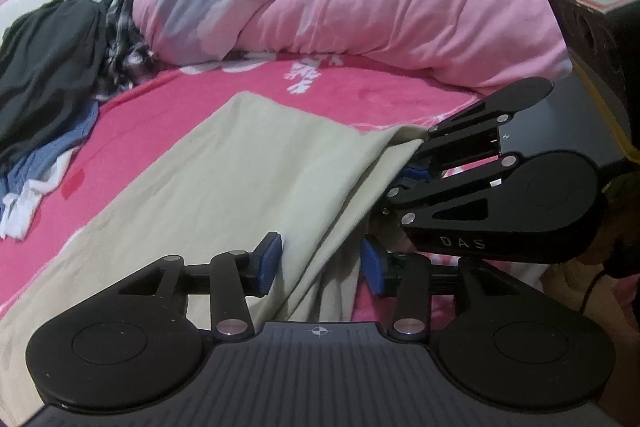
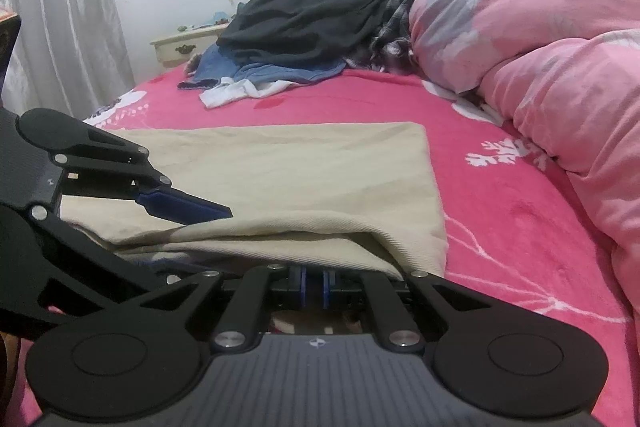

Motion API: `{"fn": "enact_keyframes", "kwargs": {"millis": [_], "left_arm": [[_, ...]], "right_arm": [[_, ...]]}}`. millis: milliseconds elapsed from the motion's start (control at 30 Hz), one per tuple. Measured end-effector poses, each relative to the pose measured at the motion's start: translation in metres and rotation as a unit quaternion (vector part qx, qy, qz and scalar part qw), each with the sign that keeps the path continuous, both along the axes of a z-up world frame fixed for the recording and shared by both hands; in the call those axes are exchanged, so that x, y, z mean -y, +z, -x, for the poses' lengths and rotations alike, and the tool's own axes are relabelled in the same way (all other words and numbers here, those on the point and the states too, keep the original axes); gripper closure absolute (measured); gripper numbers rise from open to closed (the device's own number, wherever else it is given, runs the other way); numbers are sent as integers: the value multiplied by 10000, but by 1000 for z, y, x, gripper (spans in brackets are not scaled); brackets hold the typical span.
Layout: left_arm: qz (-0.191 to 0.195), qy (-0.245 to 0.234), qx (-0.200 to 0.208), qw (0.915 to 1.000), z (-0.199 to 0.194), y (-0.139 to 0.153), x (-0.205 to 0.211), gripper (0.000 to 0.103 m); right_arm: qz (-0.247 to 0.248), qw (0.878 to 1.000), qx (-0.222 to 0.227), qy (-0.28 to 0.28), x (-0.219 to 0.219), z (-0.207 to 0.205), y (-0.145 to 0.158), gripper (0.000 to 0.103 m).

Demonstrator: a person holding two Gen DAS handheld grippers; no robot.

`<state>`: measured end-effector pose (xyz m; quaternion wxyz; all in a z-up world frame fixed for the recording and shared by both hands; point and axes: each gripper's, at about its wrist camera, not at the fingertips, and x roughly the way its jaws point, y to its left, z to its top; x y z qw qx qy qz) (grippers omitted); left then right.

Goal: Fold clothes

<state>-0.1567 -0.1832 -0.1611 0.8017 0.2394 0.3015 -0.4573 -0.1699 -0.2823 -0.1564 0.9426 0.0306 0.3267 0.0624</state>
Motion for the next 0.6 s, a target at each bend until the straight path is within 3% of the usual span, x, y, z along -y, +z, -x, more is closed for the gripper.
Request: {"fn": "enact_keyframes", "kwargs": {"millis": [233, 400, 467, 600], "left_arm": [[-273, 113, 237, 9993, 0, -13, 6, 56], [-24, 781, -228, 9967, -21, -9, -3, 63], [-134, 740, -166, 9970, -19, -11, -2, 62], [-490, 529, 352, 9968, -2, -17, 2, 66]], "right_arm": [[-255, 9996, 89, -81, 5, 2, 5, 98], [-223, 9996, 121, -103, 4, 2, 3, 98], [-181, 9996, 163, -104, 3, 3, 4, 99], [-177, 9996, 179, -147, 4, 3, 5, 101]]}}
